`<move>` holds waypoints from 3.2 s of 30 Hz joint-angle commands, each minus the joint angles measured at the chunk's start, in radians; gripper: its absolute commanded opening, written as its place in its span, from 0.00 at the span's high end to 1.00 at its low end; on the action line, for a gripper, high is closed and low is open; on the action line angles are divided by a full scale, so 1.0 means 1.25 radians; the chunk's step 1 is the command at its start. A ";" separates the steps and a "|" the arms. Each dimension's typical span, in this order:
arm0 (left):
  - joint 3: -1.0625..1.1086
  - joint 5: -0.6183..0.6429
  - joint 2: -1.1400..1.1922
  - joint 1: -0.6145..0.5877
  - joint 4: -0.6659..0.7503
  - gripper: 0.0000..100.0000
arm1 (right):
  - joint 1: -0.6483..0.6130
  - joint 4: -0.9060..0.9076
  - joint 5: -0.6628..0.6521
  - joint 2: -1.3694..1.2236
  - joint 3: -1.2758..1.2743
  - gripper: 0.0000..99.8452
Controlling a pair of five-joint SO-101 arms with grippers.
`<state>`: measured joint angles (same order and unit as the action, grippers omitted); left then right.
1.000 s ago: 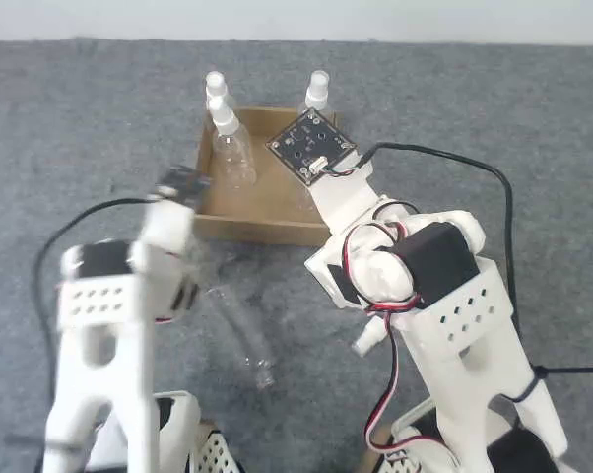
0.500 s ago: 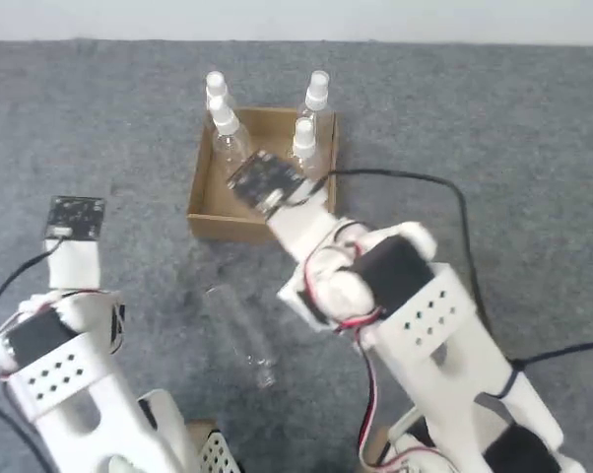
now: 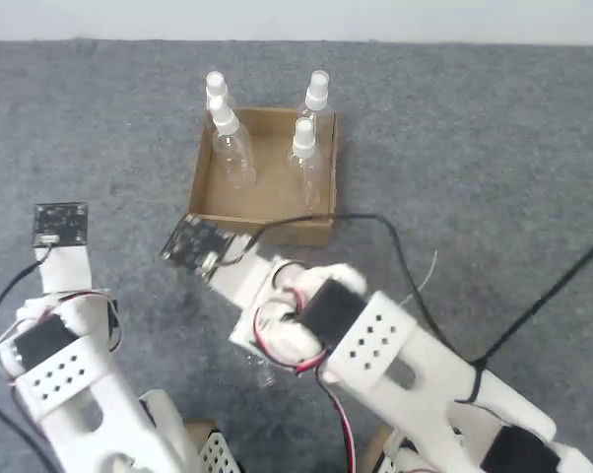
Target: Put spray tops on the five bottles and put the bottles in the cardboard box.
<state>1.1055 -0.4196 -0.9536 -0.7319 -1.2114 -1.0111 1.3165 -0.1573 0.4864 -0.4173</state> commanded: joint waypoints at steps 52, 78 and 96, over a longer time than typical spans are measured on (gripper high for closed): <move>0.078 0.087 -0.023 -0.005 0.174 0.88 | -0.033 -0.051 0.000 -0.551 0.238 0.93; 0.077 0.087 -0.025 -0.001 0.174 0.88 | 0.079 0.386 0.010 -0.366 0.489 0.93; 0.078 0.087 -0.025 -0.001 0.174 0.88 | 0.371 0.381 0.552 -0.101 0.297 0.93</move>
<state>1.2068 -0.3153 -0.9536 -0.7334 -1.0150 -0.6843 1.7553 0.3859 0.2885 -0.0338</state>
